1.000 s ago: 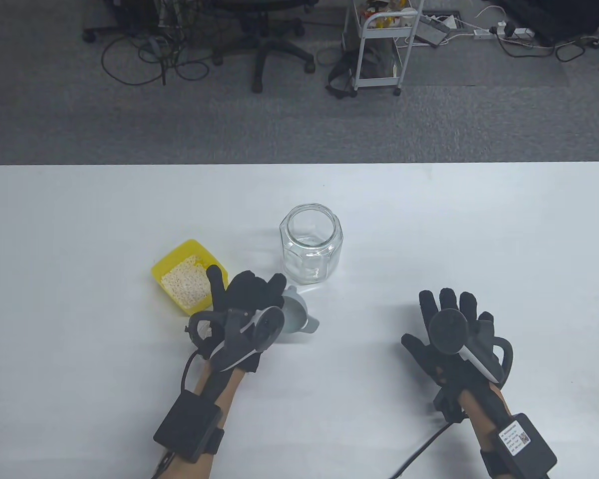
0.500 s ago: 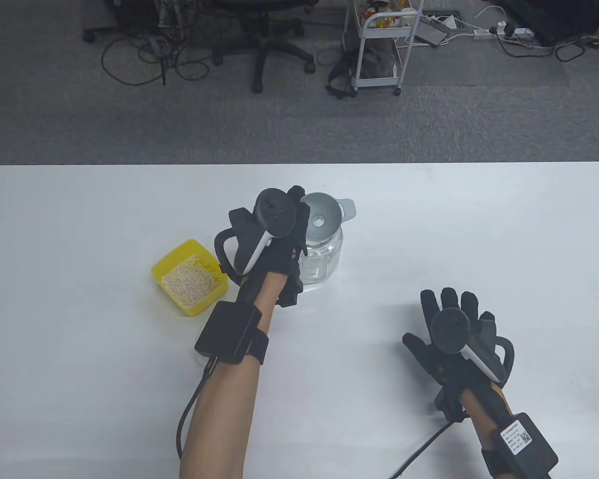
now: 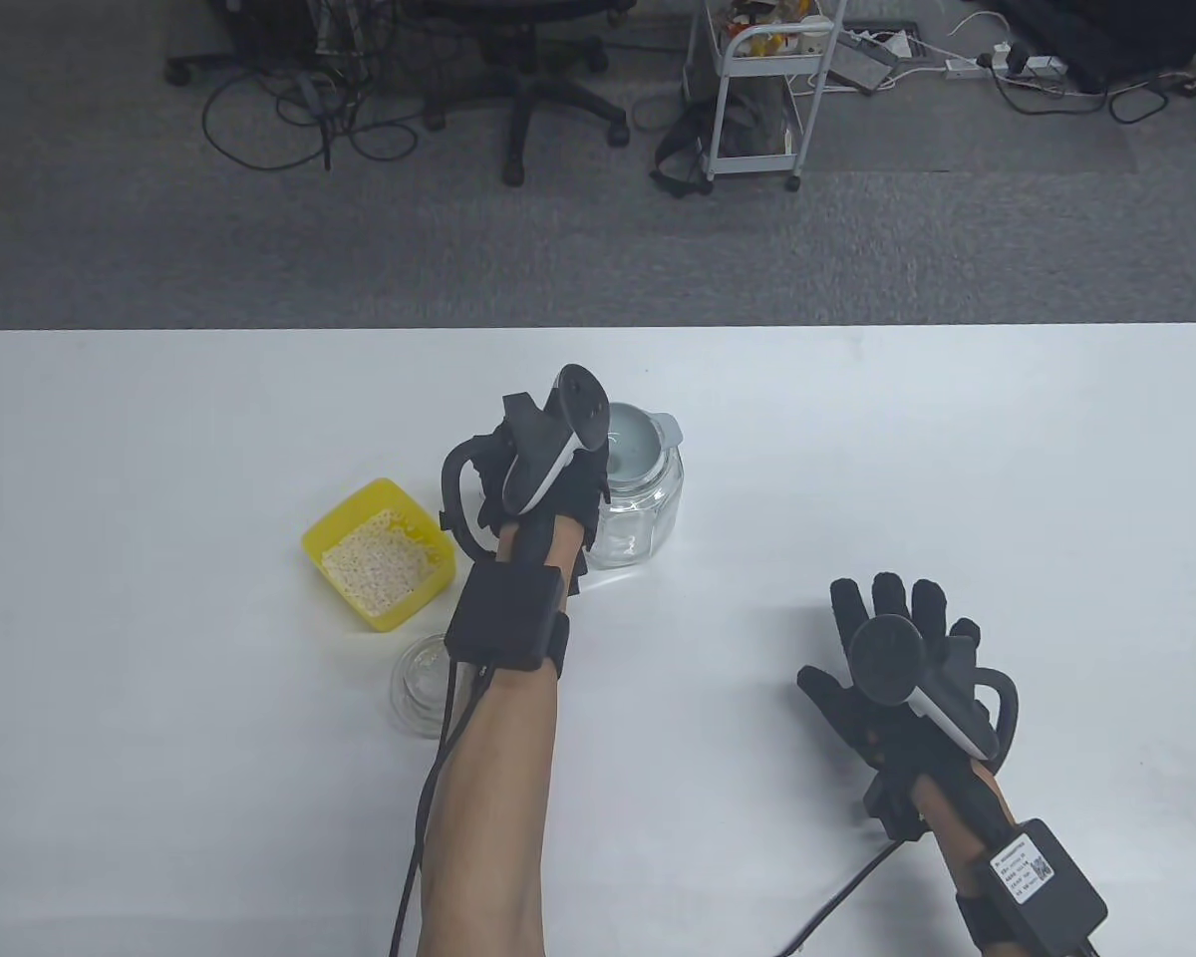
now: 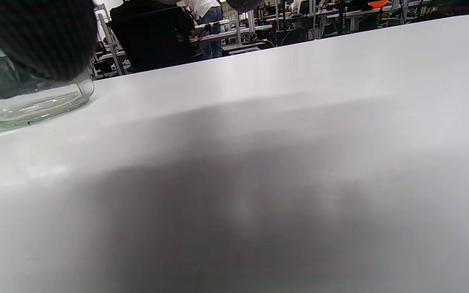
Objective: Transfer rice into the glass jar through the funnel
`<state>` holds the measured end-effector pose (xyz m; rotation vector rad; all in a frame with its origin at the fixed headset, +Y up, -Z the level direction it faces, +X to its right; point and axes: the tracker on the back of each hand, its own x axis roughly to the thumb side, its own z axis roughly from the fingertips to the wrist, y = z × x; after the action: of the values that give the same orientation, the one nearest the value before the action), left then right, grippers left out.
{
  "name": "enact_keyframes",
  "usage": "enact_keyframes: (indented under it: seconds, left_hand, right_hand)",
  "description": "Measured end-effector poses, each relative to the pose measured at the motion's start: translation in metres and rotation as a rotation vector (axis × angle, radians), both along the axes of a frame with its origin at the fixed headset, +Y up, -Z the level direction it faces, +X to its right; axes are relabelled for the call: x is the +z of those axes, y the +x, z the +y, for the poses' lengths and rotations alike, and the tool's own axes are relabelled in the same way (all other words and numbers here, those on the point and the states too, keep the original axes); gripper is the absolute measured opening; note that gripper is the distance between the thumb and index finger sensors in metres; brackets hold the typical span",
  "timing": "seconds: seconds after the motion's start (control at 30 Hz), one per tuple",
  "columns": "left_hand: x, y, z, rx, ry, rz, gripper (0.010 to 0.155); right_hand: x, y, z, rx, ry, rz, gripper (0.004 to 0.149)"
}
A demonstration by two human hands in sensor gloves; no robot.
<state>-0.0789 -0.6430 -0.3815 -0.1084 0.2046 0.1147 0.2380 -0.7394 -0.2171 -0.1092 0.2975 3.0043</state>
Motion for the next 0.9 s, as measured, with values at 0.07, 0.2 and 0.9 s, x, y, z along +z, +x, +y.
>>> enact_keyframes:
  seconds: [0.07,0.2,0.9]
  left_hand:
    - [0.002,-0.005,0.002,0.015,0.002,-0.014,0.063]
    - [0.017,-0.032,0.015,0.144,0.14,-0.038,0.065]
    - [0.086,-0.215,-0.067,0.195,-0.224,0.473,0.074]
  right_hand:
    - [0.0,0.0,0.0,0.001,0.0,0.002,0.088]
    - [0.0,0.002,0.002,-0.015,0.007,-0.004,0.088]
    - [0.002,-0.001,-0.002,-0.006,-0.004,-0.001,0.088]
